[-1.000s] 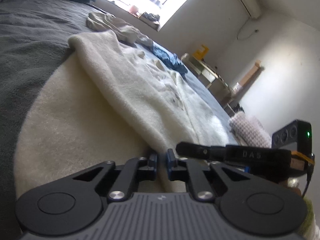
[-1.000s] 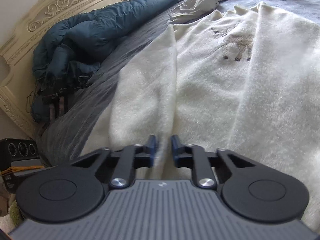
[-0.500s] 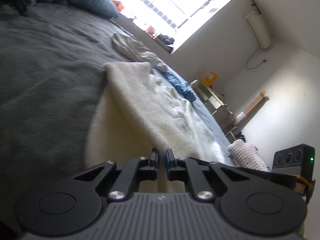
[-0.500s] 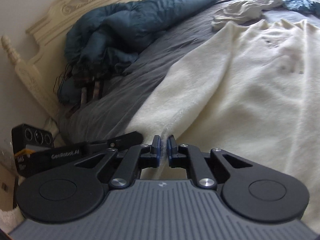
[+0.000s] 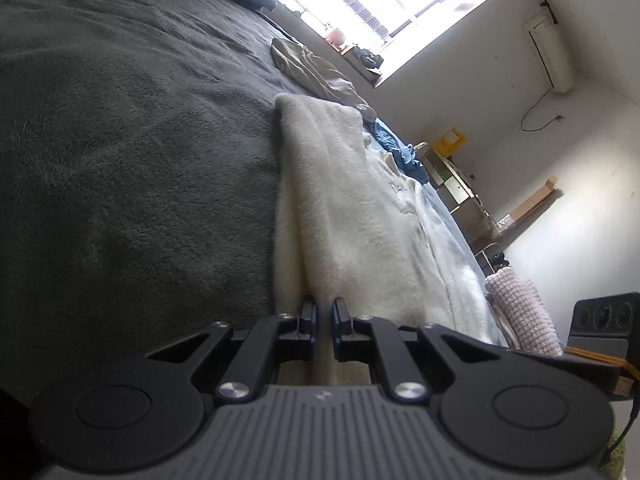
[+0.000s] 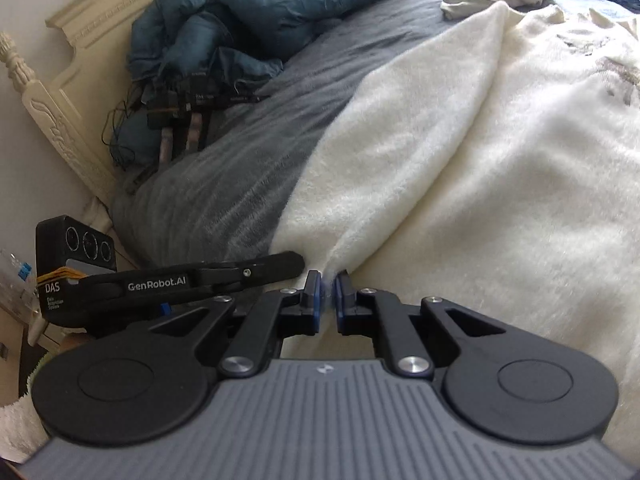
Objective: Fold clothes
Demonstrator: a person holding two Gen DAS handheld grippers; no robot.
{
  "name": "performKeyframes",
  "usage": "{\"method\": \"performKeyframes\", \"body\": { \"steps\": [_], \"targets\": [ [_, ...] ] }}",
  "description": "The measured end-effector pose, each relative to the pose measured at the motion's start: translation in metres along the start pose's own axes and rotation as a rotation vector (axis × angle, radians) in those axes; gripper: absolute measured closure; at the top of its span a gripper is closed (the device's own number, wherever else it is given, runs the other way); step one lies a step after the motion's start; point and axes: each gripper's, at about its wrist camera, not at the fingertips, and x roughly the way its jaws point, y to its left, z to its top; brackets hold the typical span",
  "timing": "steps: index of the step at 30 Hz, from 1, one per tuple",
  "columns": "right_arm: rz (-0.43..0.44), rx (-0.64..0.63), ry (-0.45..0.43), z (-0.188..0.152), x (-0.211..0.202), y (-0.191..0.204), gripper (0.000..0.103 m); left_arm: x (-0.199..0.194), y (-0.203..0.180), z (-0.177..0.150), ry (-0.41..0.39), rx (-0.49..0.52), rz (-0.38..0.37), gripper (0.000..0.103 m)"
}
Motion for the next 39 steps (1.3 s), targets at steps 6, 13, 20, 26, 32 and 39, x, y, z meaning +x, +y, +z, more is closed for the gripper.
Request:
{"method": "performKeyframes", "body": {
  "steps": [6,13,20,26,32,39],
  "targets": [
    [0.003,-0.007,0.003,-0.003,-0.001,0.004,0.097,-0.006,-0.002,0.001,-0.014,0.025,0.001,0.095],
    [-0.013,-0.005,0.029,-0.01,0.008,0.002,0.097,-0.004,-0.003,-0.006,-0.012,0.067,0.029,0.095],
    [0.002,0.014,0.056,-0.013,0.007,-0.003,0.093,-0.011,-0.012,-0.006,-0.015,0.144,0.059,0.092],
    [-0.05,-0.043,-0.04,0.014,-0.028,-0.011,0.09,-0.03,-0.031,0.006,-0.117,0.263,0.081,0.082],
    [-0.139,-0.197,-0.206,0.098,-0.016,-0.026,0.089,0.004,-0.045,0.035,-0.134,0.306,0.01,0.073],
    [-0.25,-0.254,-0.192,0.187,0.09,-0.074,0.089,0.049,-0.028,0.028,-0.069,0.242,-0.013,0.075]
  ]
}}
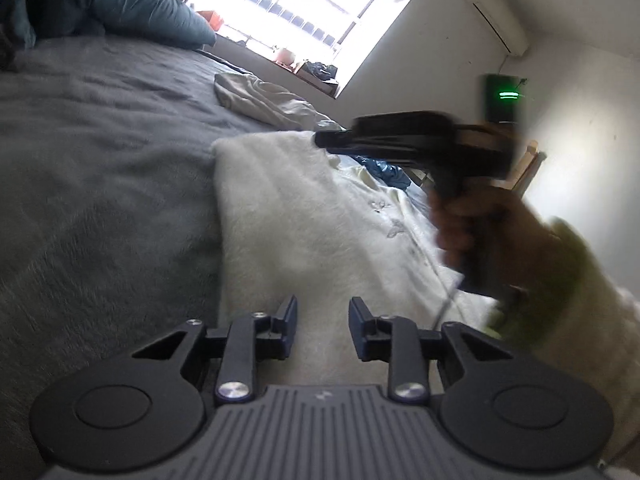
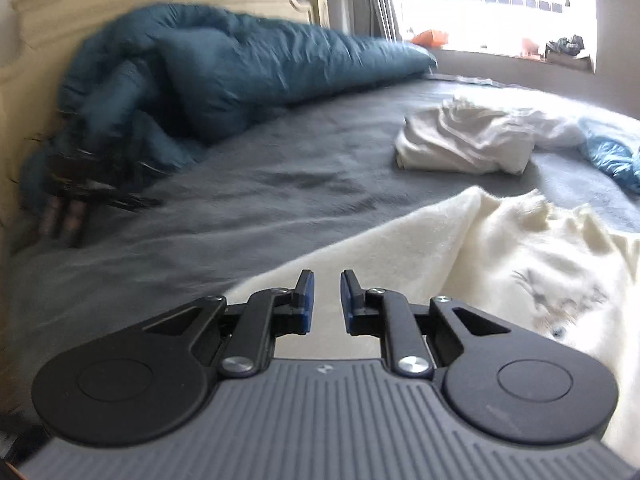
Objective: Fold clothes
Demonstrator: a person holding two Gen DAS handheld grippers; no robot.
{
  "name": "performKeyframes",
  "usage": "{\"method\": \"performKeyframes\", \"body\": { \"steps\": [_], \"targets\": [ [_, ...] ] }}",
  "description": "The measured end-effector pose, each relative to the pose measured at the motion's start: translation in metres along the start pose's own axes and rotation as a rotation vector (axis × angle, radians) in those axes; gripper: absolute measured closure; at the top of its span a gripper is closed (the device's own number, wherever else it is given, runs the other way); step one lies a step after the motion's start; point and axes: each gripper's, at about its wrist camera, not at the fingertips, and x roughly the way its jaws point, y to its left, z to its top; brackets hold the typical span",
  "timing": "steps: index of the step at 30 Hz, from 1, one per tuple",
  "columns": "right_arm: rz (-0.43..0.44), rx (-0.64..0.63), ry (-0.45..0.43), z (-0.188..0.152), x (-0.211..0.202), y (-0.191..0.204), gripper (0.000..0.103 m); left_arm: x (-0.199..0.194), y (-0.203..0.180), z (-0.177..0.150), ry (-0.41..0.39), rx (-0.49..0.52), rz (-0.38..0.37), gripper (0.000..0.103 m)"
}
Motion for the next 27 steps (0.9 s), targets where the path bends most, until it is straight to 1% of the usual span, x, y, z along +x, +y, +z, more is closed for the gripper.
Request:
{"method": "performKeyframes", "body": {
  "steps": [1,2,4,6,8,10,12,14,15,17,18,20,21,22,24,26,27],
  "targets": [
    [-0.023,-0.005,0.014,-0.003,0.016,-0.007,0.089,0.0,0.002,-0.004,-0.009,-0.001,-0.007,0.075],
    [-0.045,-0.011,0.052,-0.01,0.032,-0.016,0.091,0.0,0.004,-0.007,-0.019,-0.01,-0.018,0.075],
    [-0.033,0.03,0.114,-0.028,0.053,-0.035,0.091,0.001,0.011,-0.011,-0.032,-0.04,-0.047,0.075],
    [0.005,0.057,0.099,-0.023,0.047,-0.043,0.091,0.0,0.015,-0.015,-0.043,-0.033,-0.073,0.075],
    [0.01,0.088,0.113,-0.008,0.039,-0.045,0.091,0.0,0.017,-0.019,-0.061,-0.013,-0.091,0.075],
    [0.006,0.06,0.059,0.014,0.035,-0.043,0.09,-0.001,0.019,-0.024,-0.083,-0.002,-0.103,0.075],
    [-0.033,0.002,0.001,0.037,0.045,-0.045,0.09,-0.001,0.019,-0.029,-0.101,0.0,-0.106,0.075],
    [-0.073,0.016,0.019,0.048,0.073,-0.057,0.09,-0.005,0.017,-0.035,-0.115,0.003,-0.108,0.075],
    [-0.095,0.023,0.03,0.054,0.087,-0.064,0.09,-0.006,0.017,-0.035,-0.116,0.008,-0.108,0.075],
    [-0.192,0.071,0.118,0.048,0.127,-0.087,0.093,-0.007,0.016,-0.034,-0.115,0.018,-0.113,0.075],
    [-0.206,0.111,0.134,0.044,0.137,-0.101,0.093,-0.008,0.016,-0.035,-0.113,0.018,-0.117,0.075],
    [-0.162,0.229,0.093,0.044,0.131,-0.116,0.093,-0.009,0.018,-0.036,-0.115,0.012,-0.13,0.075],
    [-0.158,0.266,0.072,0.048,0.122,-0.116,0.093,-0.009,0.02,-0.036,-0.116,0.009,-0.137,0.075],
    [-0.157,0.264,0.047,0.05,0.114,-0.114,0.091,-0.009,0.021,-0.036,-0.117,0.004,-0.144,0.075],
    [-0.204,0.222,0.031,0.054,0.104,-0.107,0.09,-0.009,0.023,-0.034,-0.115,-0.015,-0.158,0.075],
    [-0.19,0.215,0.057,0.062,0.099,-0.098,0.088,-0.01,0.026,-0.033,-0.117,-0.037,-0.173,0.075],
    [-0.154,0.207,0.069,0.066,0.092,-0.089,0.088,-0.012,0.027,-0.033,-0.121,-0.048,-0.182,0.075]
  ]
}}
